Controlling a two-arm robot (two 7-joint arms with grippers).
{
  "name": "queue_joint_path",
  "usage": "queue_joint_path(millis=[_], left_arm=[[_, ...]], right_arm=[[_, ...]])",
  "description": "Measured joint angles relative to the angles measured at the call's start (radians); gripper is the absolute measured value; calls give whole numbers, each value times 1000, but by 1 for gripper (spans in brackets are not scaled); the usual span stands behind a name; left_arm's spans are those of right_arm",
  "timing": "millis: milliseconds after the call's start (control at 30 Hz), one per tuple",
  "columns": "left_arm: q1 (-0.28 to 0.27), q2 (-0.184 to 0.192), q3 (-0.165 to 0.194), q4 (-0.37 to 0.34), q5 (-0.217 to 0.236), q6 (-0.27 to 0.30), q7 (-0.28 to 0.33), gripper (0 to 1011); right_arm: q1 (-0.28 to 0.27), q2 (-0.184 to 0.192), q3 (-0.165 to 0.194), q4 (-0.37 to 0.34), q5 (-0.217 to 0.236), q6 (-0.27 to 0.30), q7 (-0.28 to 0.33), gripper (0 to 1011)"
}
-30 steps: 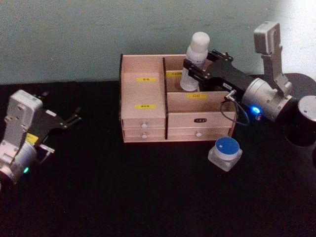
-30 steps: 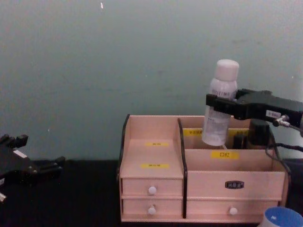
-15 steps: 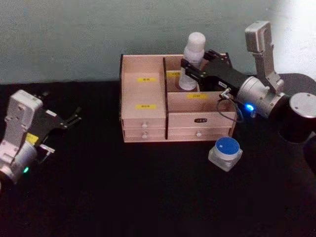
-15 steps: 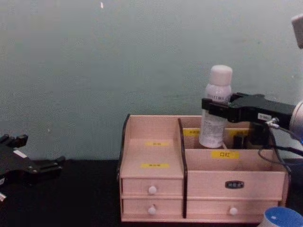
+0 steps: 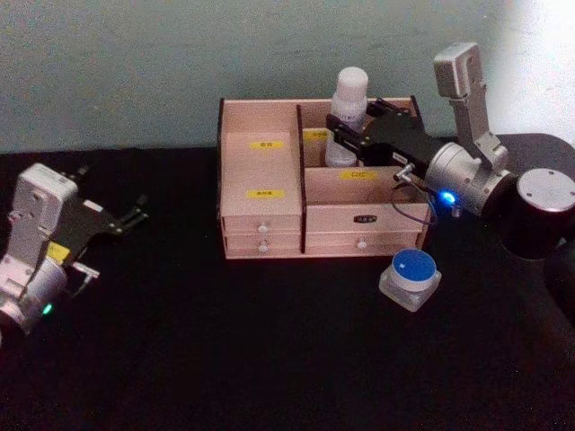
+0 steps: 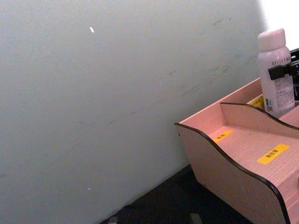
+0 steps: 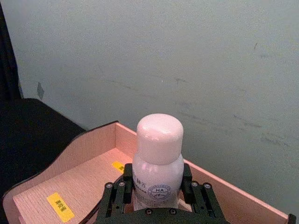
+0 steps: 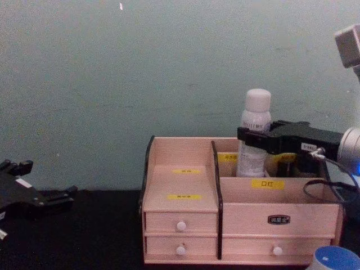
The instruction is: Pick up the facial cleanser and watermelon frost from the table and place them into the tiered storage box.
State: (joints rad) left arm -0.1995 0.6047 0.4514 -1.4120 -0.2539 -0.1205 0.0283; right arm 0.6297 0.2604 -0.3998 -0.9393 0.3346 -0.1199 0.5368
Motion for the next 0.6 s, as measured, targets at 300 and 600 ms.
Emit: queue_joint_path(millis=[300,600], left_arm=[[0,0,0,0,0,0,0,1001],[0,0,0,0,0,0,0,1001]], right_arm=[[13,-10,-2,39,-15,14,3,596],[30,-22,-3,83,-23,31,12,599]])
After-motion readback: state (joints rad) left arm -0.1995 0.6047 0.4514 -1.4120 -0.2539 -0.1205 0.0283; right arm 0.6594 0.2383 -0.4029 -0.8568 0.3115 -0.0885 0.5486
